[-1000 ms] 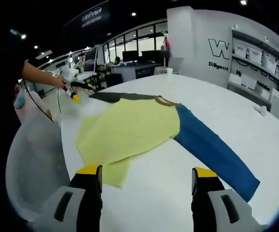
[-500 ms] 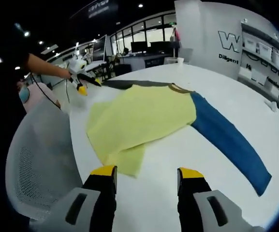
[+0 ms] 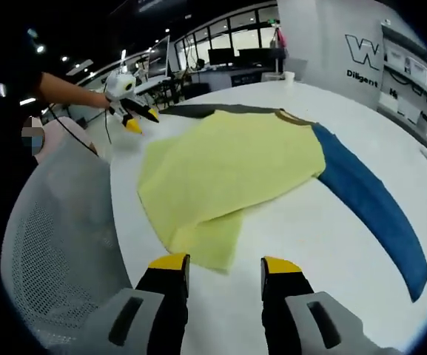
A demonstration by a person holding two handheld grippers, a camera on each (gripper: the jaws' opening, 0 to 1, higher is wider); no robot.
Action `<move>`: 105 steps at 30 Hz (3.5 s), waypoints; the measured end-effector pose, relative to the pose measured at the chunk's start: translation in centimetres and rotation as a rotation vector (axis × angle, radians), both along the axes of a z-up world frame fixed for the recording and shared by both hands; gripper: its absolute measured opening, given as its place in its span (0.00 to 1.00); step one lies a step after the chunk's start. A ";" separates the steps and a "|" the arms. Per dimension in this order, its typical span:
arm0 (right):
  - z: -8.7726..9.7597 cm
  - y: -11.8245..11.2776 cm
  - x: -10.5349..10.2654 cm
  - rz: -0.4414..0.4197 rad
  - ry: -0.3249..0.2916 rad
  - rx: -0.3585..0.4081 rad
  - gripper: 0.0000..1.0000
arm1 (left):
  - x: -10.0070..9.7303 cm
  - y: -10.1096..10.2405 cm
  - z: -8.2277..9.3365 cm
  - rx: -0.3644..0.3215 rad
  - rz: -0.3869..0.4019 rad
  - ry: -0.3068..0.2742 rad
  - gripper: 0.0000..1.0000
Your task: Fold the garment on the visible template until the final outline fits inside the template.
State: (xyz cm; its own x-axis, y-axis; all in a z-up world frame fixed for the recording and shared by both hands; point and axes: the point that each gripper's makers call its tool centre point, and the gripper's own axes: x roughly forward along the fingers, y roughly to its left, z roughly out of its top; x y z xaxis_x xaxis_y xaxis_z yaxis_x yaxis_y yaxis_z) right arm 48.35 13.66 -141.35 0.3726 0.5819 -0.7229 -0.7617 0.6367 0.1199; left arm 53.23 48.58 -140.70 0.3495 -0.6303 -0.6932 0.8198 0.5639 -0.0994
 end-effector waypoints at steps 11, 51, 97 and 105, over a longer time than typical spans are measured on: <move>-1.6 0.1 0.4 -0.052 0.038 -0.050 0.25 | -0.4 -1.7 -1.4 -0.001 0.018 0.046 0.33; -1.5 -0.7 -2.3 -0.090 0.149 -0.097 0.00 | -3.8 -1.7 -1.7 0.053 -0.003 0.109 0.05; -3.8 -2.0 -4.4 -0.034 0.141 -0.299 0.00 | -7.5 -0.1 -3.2 0.172 -0.139 0.143 0.05; -3.4 -1.7 -4.3 -0.058 0.132 -0.242 0.00 | -7.6 -0.3 -3.3 0.177 -0.151 0.159 0.05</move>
